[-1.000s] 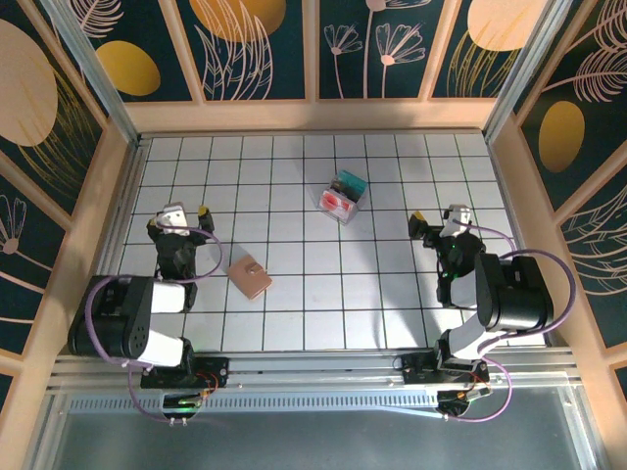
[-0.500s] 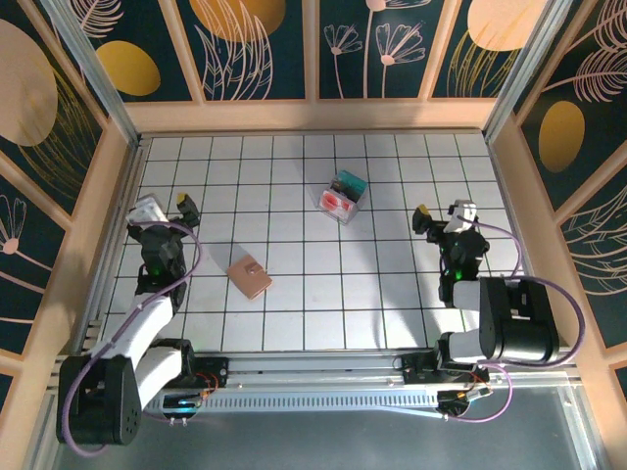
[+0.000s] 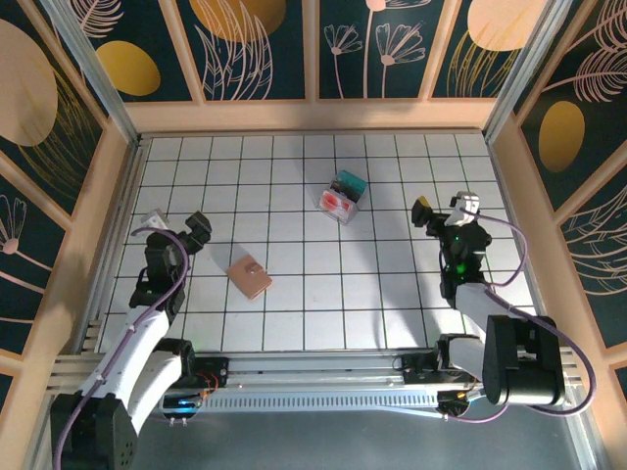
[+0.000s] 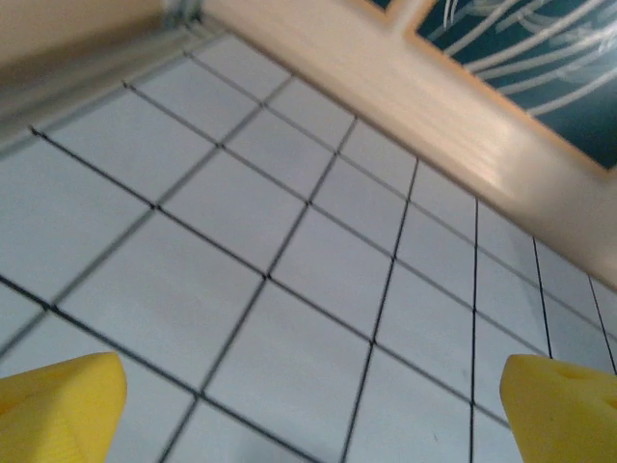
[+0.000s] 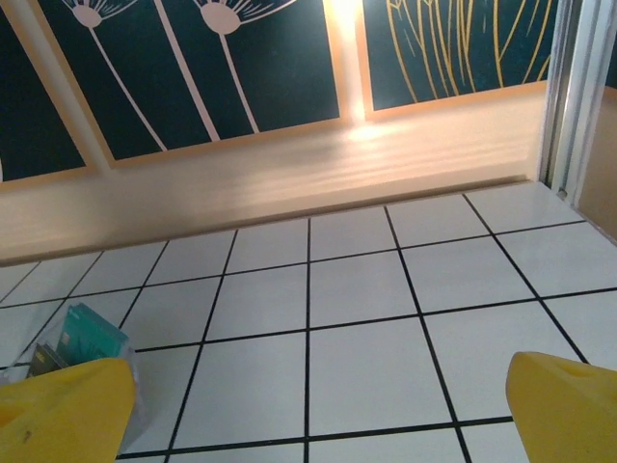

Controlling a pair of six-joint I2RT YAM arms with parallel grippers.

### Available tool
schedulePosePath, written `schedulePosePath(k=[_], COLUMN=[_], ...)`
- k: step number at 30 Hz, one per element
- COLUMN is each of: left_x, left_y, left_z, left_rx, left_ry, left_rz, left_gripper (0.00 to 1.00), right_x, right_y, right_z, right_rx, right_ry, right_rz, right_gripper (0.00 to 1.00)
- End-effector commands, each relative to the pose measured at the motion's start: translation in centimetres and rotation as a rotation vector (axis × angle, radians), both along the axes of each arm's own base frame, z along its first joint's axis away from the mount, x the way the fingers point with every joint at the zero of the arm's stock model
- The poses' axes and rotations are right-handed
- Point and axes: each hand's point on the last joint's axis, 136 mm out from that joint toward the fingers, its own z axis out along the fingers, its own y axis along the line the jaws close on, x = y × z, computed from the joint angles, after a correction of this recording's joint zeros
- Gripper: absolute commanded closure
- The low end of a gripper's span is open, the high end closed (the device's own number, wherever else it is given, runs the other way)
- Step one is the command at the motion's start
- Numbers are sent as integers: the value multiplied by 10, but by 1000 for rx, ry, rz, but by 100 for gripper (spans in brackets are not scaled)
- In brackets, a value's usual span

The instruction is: Take the credit cards out of the card holder

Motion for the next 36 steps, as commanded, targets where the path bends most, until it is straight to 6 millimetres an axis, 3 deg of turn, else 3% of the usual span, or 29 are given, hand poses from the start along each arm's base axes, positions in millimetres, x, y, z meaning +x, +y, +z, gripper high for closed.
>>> schedulePosePath(k=[1,9,12,17,21,28,34,36], left_x=[-15,-38,-46,-59,-72,-75,-79,-78], left_y=[-23,-76,-82,-96,-96,-106,-113,-114], left_z=[-19,-56,-68,-87,-107,-114,-126,-126], left_rx=[-70,-107,-116,-174,-173,-234,-306,-323], left_ry=[101,267,325,408,496,495,503,493], left_rz=[-15,-114,-146,-212,-221,-264,-281,-286], left_gripper=[1,1,1,12,15,17,25,27], right_x=[2,-1,-1,-9,-15,-39,-55,-61], right_y=[8,46,60,92,127,210,286,313], right_z=[6,11,7,5,0,-29,-53,-60], right_rx=[29,39,79,110,151,277,323,326], right_ry=[48,140,226,310,407,617,756,796], right_rz=[2,37,48,132,234,492,697,768], right_gripper=[1,1,1,1,1,22,56,63])
